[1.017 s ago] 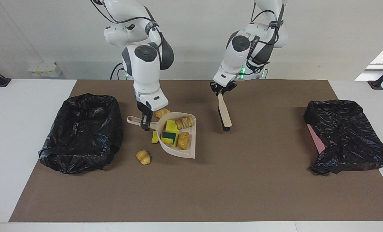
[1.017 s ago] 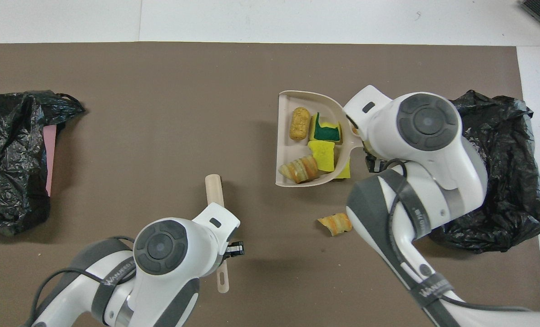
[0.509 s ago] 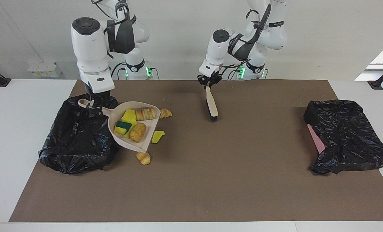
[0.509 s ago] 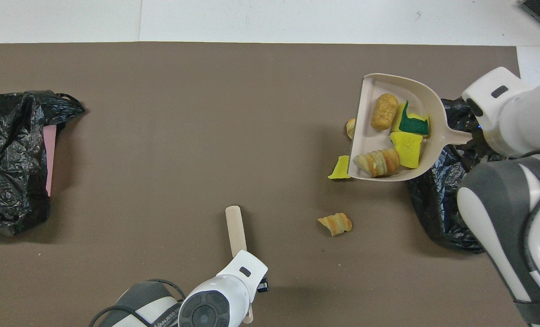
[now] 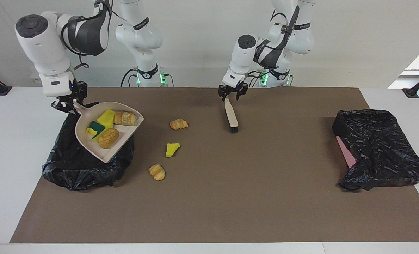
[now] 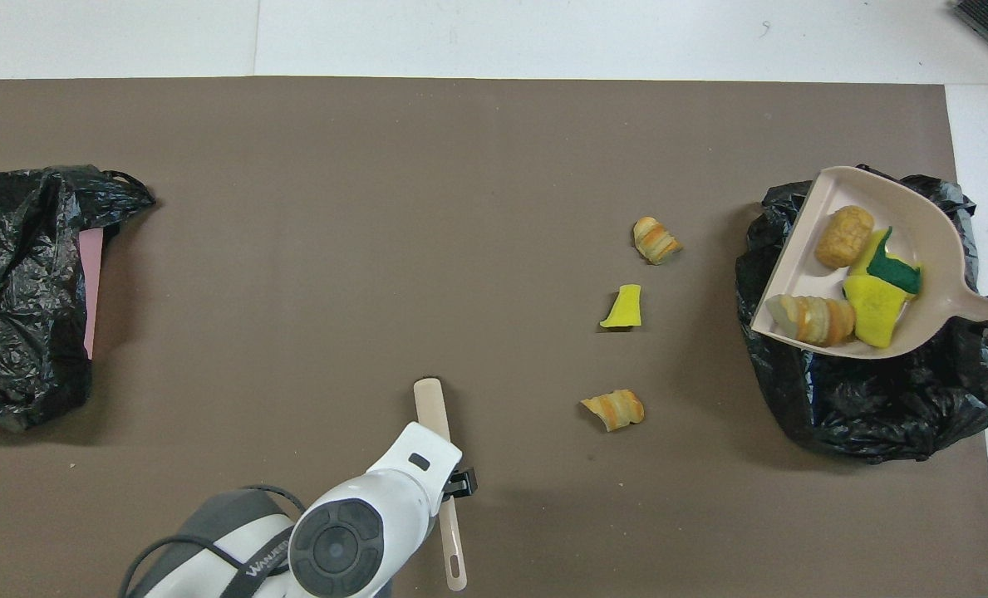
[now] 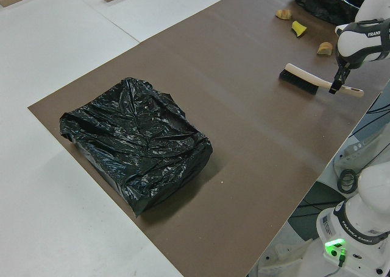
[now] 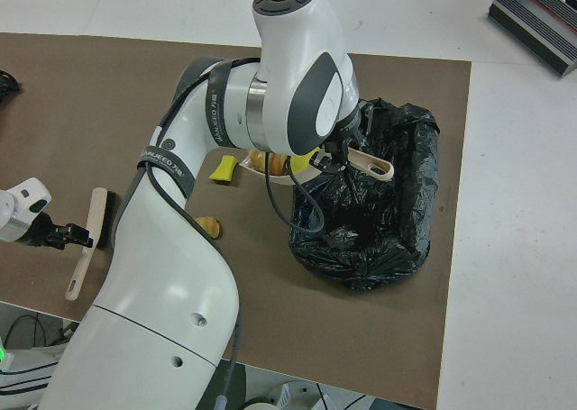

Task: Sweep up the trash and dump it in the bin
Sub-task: 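Carry the loaded dustpan with the right gripper toward the nearby trash bag, then tip the dustpan over the trash bag with the right gripper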

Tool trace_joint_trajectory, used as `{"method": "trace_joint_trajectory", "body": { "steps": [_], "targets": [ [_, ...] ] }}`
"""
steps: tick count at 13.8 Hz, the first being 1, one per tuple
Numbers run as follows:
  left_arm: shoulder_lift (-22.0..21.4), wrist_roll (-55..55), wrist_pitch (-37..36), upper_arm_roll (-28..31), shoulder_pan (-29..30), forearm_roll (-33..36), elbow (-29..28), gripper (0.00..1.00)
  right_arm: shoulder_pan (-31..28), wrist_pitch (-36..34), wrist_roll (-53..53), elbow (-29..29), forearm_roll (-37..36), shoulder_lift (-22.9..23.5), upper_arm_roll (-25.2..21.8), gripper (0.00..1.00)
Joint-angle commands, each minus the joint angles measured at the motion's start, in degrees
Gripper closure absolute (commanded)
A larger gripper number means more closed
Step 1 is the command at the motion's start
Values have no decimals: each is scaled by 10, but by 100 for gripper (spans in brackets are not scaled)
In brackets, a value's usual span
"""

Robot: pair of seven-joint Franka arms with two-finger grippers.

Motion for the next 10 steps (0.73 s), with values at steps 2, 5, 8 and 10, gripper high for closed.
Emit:
{"method": "trace_joint_trajectory", "body": {
  "steps": [2, 5, 8, 10],
  "targets": [
    [21, 81, -33, -2, 87, 23, 66, 0, -43, -49, 45, -19, 3, -32, 7, 100],
    [47, 191, -98, -1, 163, 23, 141, 0, -40, -105, 178, -22, -27, -39, 6, 100],
    [56, 282, -150, 0, 231, 23, 202, 0, -39, -160, 279, 2, -28, -12, 7, 100],
    [62, 319, -159, 1, 264, 23, 225, 0, -38, -185, 306, 28, -28, 18, 6, 100]
  ]
}}
